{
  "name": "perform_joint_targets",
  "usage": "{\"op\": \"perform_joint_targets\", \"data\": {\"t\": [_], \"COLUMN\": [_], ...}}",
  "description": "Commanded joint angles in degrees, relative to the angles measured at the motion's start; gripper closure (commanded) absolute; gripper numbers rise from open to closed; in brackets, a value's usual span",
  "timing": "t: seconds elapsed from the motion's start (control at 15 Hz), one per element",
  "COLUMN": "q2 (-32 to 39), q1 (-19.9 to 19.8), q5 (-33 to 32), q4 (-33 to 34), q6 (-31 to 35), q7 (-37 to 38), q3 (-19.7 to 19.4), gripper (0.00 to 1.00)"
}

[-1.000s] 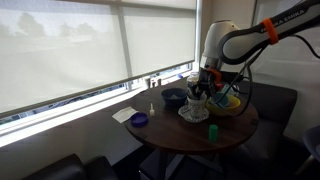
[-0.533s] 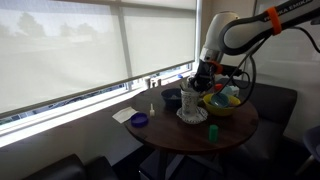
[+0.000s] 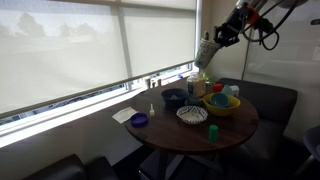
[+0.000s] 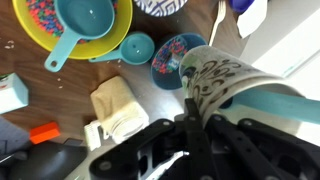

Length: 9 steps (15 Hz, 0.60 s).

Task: Pick up the stacked paper cups and put them on the table

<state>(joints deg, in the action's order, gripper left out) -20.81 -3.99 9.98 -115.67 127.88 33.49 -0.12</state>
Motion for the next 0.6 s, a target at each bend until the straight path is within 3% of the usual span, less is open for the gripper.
{"op": "perform_joint_targets", "data": {"t": [0.0,0.27,0.53], "q2": [-3.3,1.44,8.89], "q1": [-4.9,-10.76,-12.78], "q5": [1.67,-0.04,1.93], "q4": [-3.07,-2.37,0.99], "q6": [-0.46,-3.66,-4.52], "q7": [-0.17,0.95,2.0], "q3": [-5.01,-9.84,-13.04], "gripper": [0.99,0.99,0.99]}}
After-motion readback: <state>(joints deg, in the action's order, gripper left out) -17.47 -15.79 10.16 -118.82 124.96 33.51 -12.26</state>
